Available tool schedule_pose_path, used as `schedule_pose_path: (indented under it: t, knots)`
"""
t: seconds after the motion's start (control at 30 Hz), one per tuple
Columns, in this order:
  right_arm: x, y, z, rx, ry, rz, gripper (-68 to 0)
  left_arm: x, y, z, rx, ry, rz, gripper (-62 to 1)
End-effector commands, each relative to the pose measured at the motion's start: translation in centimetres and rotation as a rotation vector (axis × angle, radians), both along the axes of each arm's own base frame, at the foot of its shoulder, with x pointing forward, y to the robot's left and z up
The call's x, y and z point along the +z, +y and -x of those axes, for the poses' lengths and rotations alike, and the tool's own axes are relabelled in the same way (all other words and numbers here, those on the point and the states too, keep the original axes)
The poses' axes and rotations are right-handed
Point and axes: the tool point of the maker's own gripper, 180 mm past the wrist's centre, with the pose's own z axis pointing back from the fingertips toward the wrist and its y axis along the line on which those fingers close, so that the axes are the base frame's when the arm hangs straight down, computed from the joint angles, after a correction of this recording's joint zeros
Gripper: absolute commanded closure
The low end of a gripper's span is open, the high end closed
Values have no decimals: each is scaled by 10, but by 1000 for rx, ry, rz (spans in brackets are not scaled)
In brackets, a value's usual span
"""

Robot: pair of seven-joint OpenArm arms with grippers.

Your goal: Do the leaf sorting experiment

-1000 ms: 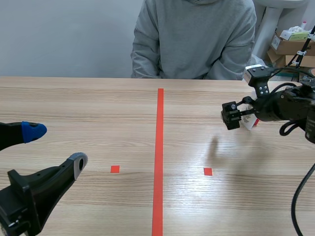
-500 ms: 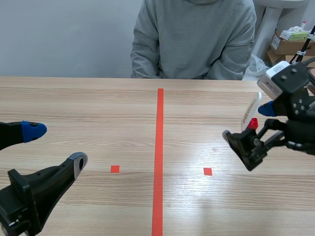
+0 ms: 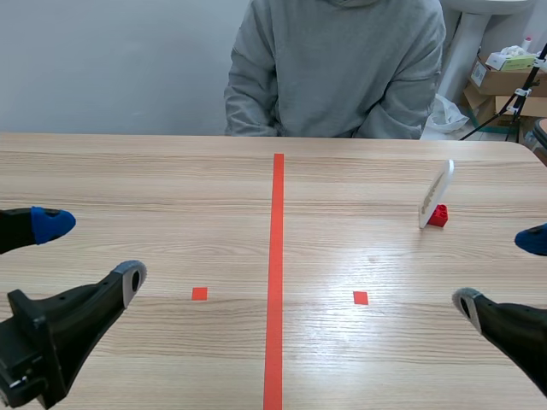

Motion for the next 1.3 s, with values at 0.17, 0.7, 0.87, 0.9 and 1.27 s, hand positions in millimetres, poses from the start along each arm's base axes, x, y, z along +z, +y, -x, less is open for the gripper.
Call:
schedule_pose_path:
  t: [0.17, 0.7, 0.87, 0.9, 1.27]
  knots:
    - [9, 11, -1, 18, -25, -63, -608, 9, -2, -2, 0, -27, 23, -602]
    - [12, 12, -3, 15, -35, -83, -608, 9, -2, -2, 0, -25, 21, -602]
    - [12, 12, -3, 16, -33, -79, -608, 9, -2, -2, 0, -25, 21, -602]
    - [12, 12, -3, 16, -33, -79, -608, 9, -2, -2, 0, -25, 21, -602]
    - [12, 12, -3, 16, -33, -79, -608, 9, -2, -2, 0, -25, 21, -602]
